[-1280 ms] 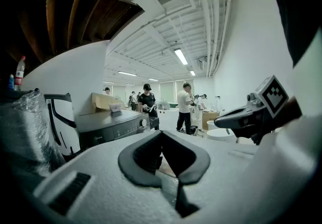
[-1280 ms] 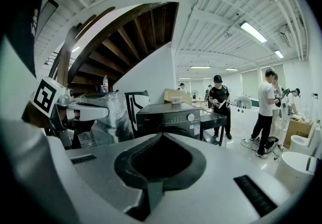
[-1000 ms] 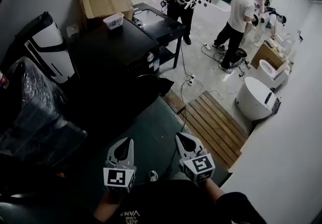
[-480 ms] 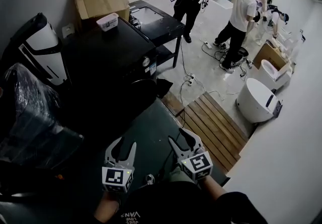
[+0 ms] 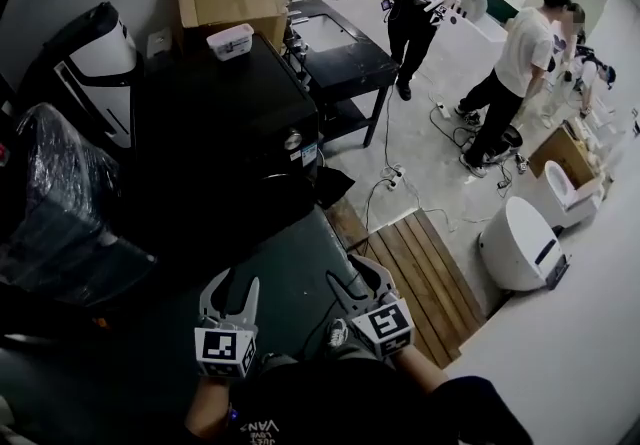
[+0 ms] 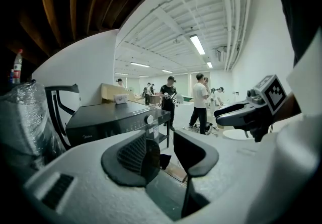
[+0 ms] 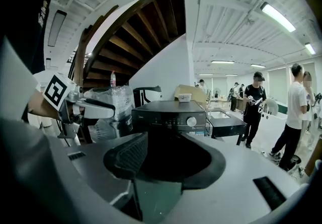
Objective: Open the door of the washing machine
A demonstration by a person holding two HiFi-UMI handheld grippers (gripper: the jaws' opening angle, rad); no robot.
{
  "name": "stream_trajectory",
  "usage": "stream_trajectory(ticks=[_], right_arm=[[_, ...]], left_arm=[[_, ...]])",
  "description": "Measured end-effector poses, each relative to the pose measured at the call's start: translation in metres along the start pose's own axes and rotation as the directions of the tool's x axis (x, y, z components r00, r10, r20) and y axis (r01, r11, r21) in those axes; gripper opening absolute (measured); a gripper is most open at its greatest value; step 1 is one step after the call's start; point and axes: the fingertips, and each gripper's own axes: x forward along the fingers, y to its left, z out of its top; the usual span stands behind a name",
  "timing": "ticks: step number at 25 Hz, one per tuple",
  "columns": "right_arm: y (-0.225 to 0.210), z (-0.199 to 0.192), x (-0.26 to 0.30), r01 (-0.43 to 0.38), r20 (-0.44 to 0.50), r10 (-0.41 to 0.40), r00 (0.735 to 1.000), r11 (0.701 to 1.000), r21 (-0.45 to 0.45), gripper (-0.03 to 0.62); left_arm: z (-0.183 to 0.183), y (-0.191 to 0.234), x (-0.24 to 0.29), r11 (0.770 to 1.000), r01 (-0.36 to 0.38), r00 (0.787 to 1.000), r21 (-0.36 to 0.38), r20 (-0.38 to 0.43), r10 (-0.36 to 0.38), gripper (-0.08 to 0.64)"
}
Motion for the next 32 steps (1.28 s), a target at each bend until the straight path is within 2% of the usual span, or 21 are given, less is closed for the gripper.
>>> stream_trajectory(ticks=[5,11,14,18,23,28,32], right_arm=[[-0.029,-0.003,0.012,-0.090,-0.020,0.089,0.996,0.996,-0.024,0.189],[-0.052,-0.009,0.039,-0.127,-0.052,0.126,0.991,0.991,-0.031,0.189],[-0.057,-0.014,0.062,-0.132,-0.078,0.128,0.989,0.990,-0.047,0.189],[-0.063,-0.016,0.095,-0.119,-0.098,0.111,0.989,0.990,-0.075,0.189],[-0.071,-0.024,0.143,-0.095,-0.136,0.084,0.987,0.992,-0.080,0.189],[-0.082,-0.047,0.194,-0.074,-0.194,0.055,0.979,0.993,-0.093,0.189],[-0.091,-0.072,0.234,-0.089,-0.257,0.055,0.965,0.989,-0.120,0.190]], left_arm=[[-0.001,-0.007,0.017,0.996,-0.088,0.995,0.023,-0.034,0.089,0.163],[-0.005,0.009,0.045,0.987,-0.140,0.986,0.083,-0.079,0.146,0.163],[-0.006,0.023,0.064,0.984,-0.108,0.986,0.141,-0.109,0.124,0.163],[-0.022,0.049,0.088,0.985,-0.083,0.983,0.154,-0.152,0.106,0.163],[-0.045,0.081,0.128,0.985,-0.014,0.974,0.173,-0.220,0.053,0.163],[-0.059,0.118,0.174,0.968,0.005,0.972,0.249,-0.230,0.054,0.172],[-0.077,0.138,0.211,0.945,0.038,0.965,0.324,-0.257,0.049,0.194]])
